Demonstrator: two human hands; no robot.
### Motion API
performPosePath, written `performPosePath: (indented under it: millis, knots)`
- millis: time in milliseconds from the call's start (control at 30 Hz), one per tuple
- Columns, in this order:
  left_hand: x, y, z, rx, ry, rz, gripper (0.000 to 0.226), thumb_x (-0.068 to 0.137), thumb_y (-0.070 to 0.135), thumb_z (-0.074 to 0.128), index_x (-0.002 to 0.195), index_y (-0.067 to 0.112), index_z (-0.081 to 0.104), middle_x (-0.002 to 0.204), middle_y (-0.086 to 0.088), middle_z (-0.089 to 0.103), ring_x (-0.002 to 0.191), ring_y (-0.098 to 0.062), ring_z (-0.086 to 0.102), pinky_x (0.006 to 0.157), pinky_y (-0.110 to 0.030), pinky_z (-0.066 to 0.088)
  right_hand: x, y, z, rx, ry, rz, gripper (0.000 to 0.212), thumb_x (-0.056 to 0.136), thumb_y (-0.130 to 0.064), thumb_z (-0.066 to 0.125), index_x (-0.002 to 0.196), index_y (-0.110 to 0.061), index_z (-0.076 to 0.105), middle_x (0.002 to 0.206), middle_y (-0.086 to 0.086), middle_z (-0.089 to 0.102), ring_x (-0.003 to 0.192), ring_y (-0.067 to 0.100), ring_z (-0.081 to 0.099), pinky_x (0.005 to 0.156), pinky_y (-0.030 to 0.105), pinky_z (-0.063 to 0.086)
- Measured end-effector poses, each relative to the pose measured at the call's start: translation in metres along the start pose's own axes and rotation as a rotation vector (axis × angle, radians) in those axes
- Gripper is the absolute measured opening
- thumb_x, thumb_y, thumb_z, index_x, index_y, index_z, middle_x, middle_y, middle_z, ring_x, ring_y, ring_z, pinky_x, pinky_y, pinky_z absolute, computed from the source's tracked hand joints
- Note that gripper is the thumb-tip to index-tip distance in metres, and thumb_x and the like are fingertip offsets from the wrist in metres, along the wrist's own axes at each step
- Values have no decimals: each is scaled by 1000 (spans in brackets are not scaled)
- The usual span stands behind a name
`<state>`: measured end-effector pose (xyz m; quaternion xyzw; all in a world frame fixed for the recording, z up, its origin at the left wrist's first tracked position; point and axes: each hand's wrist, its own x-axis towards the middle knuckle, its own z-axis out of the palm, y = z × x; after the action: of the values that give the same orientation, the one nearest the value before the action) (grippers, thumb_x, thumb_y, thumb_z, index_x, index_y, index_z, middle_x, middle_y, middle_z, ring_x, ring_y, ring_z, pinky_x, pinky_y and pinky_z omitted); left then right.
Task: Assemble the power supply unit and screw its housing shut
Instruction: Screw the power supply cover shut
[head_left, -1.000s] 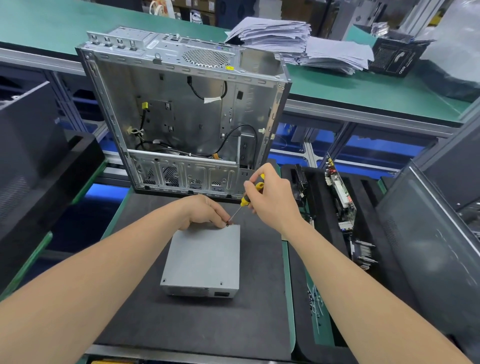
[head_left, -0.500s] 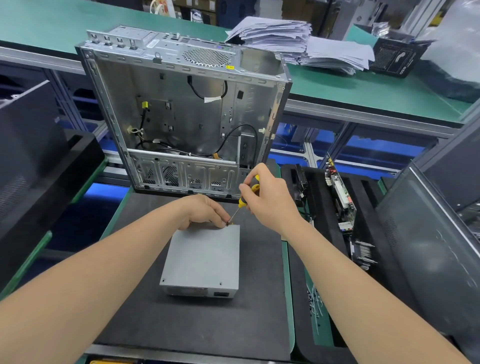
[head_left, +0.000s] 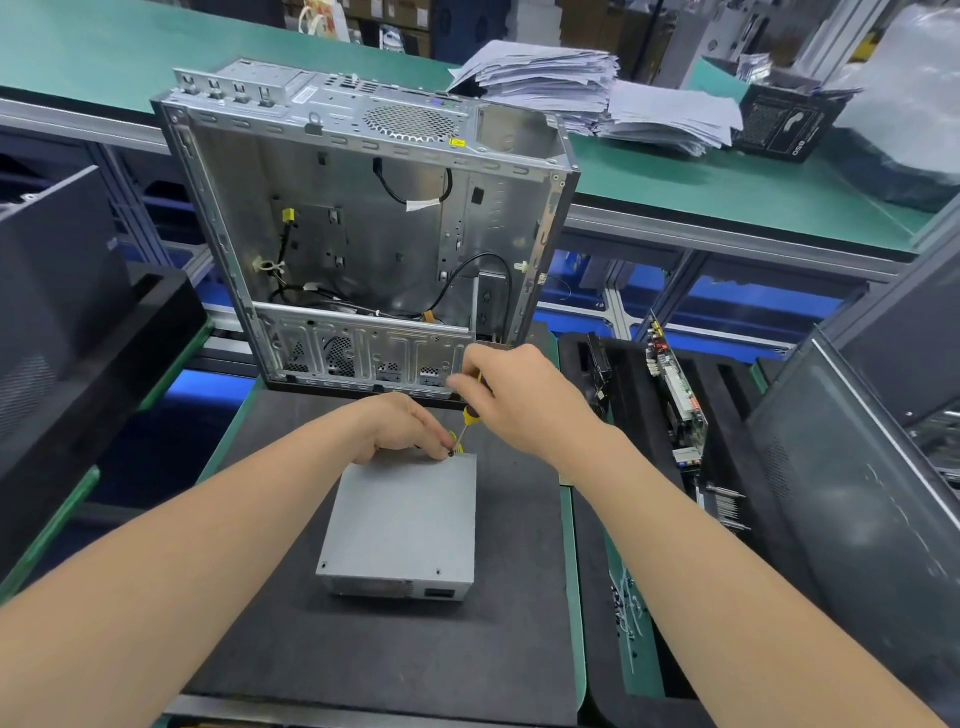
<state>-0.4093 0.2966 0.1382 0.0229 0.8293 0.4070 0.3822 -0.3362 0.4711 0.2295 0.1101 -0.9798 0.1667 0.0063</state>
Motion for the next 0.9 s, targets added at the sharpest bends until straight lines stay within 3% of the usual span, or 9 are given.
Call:
performPosePath:
  millis: [67, 133, 300, 400, 467, 633, 733, 833, 900]
  knots:
    - [0, 0, 0, -1, 11, 11, 14, 75, 18, 91, 80, 30, 85, 103, 6, 79, 118, -16, 62, 109, -32, 41, 0, 1, -6, 102, -73, -77, 6, 105, -23, 53, 107, -18, 53, 92, 3, 65, 86, 26, 60, 76, 46, 55]
    - [1, -1, 0, 2, 23, 15, 14, 74, 19, 92, 78, 31, 85, 101, 7, 79, 118, -16, 61, 108, -33, 41, -1, 2, -12, 184, -121, -115, 17, 97, -10, 56, 109, -21, 50, 87, 1, 61, 78, 20, 57, 70, 41, 53]
    - [3, -3, 0, 9, 21, -2, 15, 73, 22, 93, 79, 33, 85, 101, 12, 78, 119, -14, 57, 106, -32, 36, 0, -5, -3, -40, -21, 18, 24, 106, -46, 47, 100, -23, 44, 83, 4, 61, 76, 29, 58, 66, 43, 52]
    - [4, -4, -1, 9, 24, 9, 16, 72, 23, 93, 79, 34, 84, 99, 13, 79, 117, -12, 58, 100, -30, 37, 0, -2, -9, 103, -95, -40, 9, 104, -26, 53, 104, -23, 45, 80, -2, 59, 72, 21, 55, 63, 38, 46]
    - [5, -5, -1, 20, 25, 37, 16, 73, 22, 92, 79, 35, 84, 97, 13, 79, 116, -12, 60, 99, -29, 41, -2, -1, -15, 140, -144, -63, 17, 94, -14, 57, 104, -21, 46, 82, -3, 56, 71, 20, 52, 60, 36, 43]
    - [6, -6, -2, 29, 7, 60, 17, 74, 21, 90, 82, 35, 85, 99, 13, 79, 116, -13, 61, 111, -33, 41, 0, -5, -5, -114, 3, 68, 27, 106, -45, 47, 97, -20, 43, 84, 4, 58, 78, 32, 55, 64, 40, 45]
    - [5, -5, -1, 9, 8, 66, 17, 74, 20, 91, 82, 33, 85, 96, 17, 79, 114, -10, 63, 104, -27, 42, 1, 3, -9, 71, -81, 25, 12, 104, -29, 55, 102, -21, 46, 83, -2, 59, 75, 24, 55, 61, 36, 41]
    - [3, -5, -1, -9, 19, 76, 16, 74, 17, 91, 82, 30, 86, 96, 18, 79, 112, -8, 64, 105, -27, 44, -1, 8, -18, 159, -161, -6, 20, 93, -12, 60, 104, -22, 47, 85, -5, 54, 71, 15, 52, 63, 32, 39]
    - [2, -3, 0, -20, 21, 73, 15, 75, 16, 91, 81, 29, 86, 93, 18, 79, 106, -6, 64, 93, -21, 45, -2, 6, -15, 117, -114, 25, 15, 95, -23, 61, 100, -22, 47, 82, -5, 55, 70, 15, 51, 62, 34, 39]
